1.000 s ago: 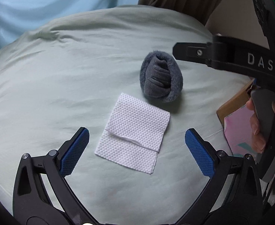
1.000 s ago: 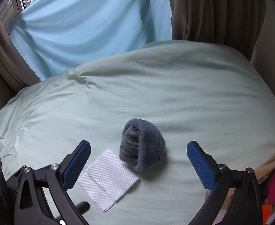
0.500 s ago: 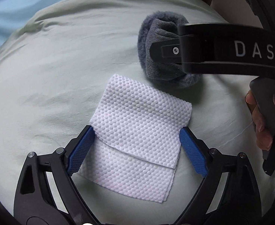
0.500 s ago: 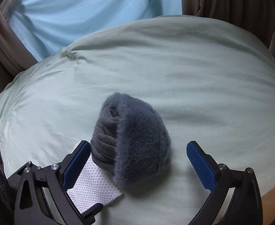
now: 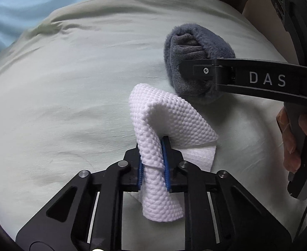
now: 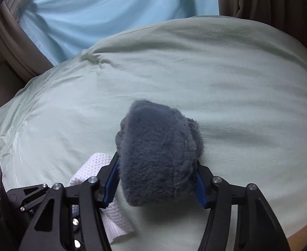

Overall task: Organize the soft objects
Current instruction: 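Grasp the white cloth with the left tool while the right tool grasps the grey hat, then carry the white cloth and grey hat into the cardboard box and release both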

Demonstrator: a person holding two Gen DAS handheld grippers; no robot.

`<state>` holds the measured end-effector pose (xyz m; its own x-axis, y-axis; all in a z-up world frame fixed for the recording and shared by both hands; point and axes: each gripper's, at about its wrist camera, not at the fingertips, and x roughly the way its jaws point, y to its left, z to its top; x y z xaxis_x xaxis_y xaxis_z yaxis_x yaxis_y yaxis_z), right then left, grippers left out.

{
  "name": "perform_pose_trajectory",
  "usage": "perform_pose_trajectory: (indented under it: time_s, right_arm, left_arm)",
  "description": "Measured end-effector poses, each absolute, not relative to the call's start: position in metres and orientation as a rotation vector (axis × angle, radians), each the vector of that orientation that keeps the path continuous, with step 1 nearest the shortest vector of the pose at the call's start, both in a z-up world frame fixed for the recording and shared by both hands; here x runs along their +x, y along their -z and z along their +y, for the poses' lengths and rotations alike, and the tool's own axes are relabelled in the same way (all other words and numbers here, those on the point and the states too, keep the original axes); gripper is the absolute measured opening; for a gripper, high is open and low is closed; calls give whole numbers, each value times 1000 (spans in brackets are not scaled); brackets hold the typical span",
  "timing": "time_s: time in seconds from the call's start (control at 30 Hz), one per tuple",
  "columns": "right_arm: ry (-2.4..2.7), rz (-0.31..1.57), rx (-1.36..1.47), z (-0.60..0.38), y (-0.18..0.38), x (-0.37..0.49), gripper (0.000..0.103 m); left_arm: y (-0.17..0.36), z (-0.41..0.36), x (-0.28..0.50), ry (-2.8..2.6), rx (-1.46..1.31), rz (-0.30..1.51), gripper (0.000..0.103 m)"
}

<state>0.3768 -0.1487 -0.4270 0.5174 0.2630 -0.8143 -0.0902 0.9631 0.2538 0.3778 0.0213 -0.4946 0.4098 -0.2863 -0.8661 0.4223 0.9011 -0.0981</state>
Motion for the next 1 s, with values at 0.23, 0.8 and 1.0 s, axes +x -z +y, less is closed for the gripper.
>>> perform_pose_trajectory:
  time_s: [0.23, 0.8, 1.0]
  right_arm:
    - [-190, 974, 204, -151, 402, 365, 53]
    - [-178, 822, 200, -156, 230, 268, 53]
    - [-135, 799, 206, -175, 163, 218, 53]
  left_arm:
    - [465, 32, 370, 418, 109, 1022, 8]
    - [287, 55, 307, 362, 49, 877, 8]
    - [220, 40, 275, 375, 37, 851, 8]
